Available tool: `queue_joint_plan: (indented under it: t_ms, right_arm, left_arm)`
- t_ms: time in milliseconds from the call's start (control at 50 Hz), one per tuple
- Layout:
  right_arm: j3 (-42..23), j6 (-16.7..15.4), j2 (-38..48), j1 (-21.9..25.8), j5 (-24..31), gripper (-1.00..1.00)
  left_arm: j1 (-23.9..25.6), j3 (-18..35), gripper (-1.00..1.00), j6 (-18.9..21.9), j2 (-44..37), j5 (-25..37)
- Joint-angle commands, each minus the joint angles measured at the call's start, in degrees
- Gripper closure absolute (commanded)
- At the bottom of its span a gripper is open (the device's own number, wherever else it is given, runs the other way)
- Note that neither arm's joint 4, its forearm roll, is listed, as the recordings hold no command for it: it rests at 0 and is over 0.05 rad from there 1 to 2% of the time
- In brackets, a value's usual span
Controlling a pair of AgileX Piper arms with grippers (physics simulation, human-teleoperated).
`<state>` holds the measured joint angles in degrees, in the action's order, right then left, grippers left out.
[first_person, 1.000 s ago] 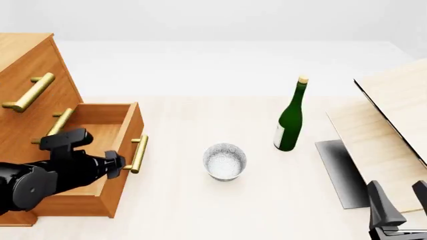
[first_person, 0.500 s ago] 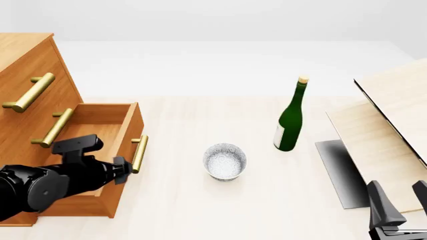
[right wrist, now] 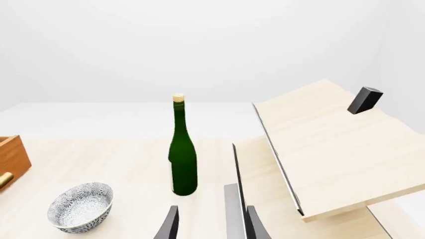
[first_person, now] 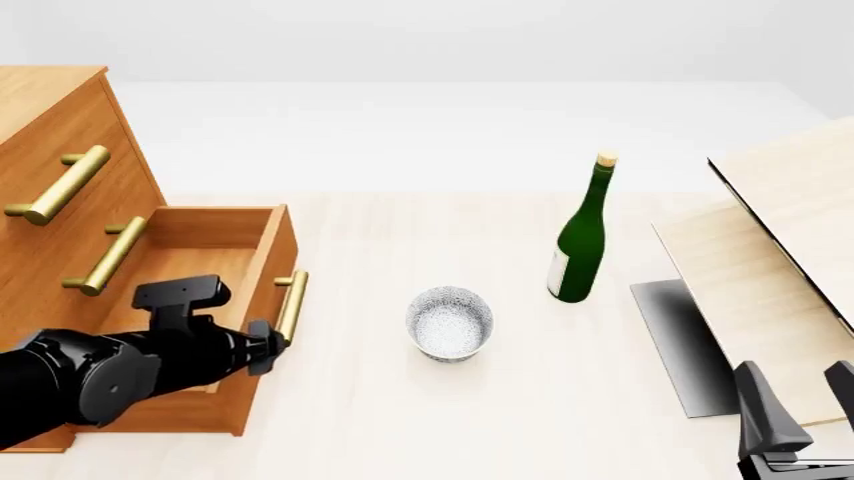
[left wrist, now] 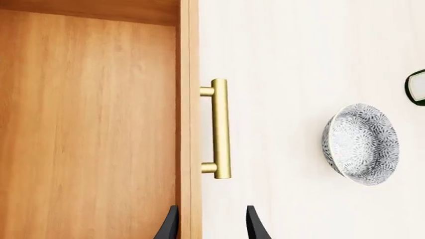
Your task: Put the bowl in the bottom drawer of the cabinet and close it.
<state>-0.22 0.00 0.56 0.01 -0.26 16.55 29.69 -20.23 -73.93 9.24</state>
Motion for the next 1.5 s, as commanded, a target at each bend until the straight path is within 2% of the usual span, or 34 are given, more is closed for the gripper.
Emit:
queue_joint_plan:
  t_ms: [20,520,840,1500]
  right_arm:
    - [0.0,0.0,0.01,0.0,0.0,-1.0]
    - [0.0,-0.01,0.0,0.0,0.0,-1.0]
    - [0.0,-0.01,0.0,0.0,0.0,-1.0]
    - [0.0,0.01,0.01,-0.01,0.0,-1.0]
  left_arm:
    - [2.63,0.41,-1.0,0.19,-0.12,-0.02]
    - [7.86,2.01,-1.0,-1.12,-0.31,-0.41]
    - [6.15,2.18,-1.0,0.65,2.6,1.81]
    - [2.76,1.99,-1.0,3.78,14.36,9.97]
